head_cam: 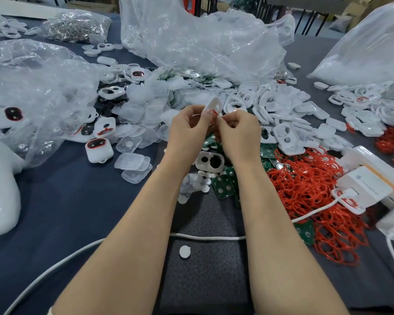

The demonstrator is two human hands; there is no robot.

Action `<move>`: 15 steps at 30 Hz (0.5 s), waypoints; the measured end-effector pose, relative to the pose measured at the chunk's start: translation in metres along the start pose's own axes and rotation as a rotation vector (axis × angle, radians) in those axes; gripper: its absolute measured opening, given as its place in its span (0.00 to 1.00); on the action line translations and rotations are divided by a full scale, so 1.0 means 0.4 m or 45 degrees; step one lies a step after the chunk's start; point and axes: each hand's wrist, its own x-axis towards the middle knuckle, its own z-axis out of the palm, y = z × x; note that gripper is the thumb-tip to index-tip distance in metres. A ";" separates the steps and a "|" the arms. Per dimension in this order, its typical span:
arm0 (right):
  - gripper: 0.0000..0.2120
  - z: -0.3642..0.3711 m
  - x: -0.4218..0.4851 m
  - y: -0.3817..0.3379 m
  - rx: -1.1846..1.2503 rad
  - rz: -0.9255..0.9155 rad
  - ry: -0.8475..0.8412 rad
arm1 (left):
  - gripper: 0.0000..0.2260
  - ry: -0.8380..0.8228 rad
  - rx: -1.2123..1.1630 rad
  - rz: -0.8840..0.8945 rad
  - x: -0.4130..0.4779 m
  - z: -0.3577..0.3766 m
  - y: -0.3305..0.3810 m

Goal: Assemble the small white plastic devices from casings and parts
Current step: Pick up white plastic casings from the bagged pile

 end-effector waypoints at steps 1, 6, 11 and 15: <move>0.10 0.000 0.000 0.000 -0.008 -0.001 -0.005 | 0.06 0.001 0.025 0.014 0.000 -0.001 0.000; 0.09 0.003 -0.005 -0.006 -0.083 -0.067 0.013 | 0.07 0.057 0.170 0.052 0.006 -0.002 -0.001; 0.08 0.010 -0.014 -0.005 -0.172 -0.112 0.053 | 0.06 0.107 0.175 0.022 0.006 0.002 -0.009; 0.10 0.012 -0.013 -0.004 -0.172 -0.122 0.084 | 0.08 0.084 0.124 -0.027 0.010 0.000 -0.011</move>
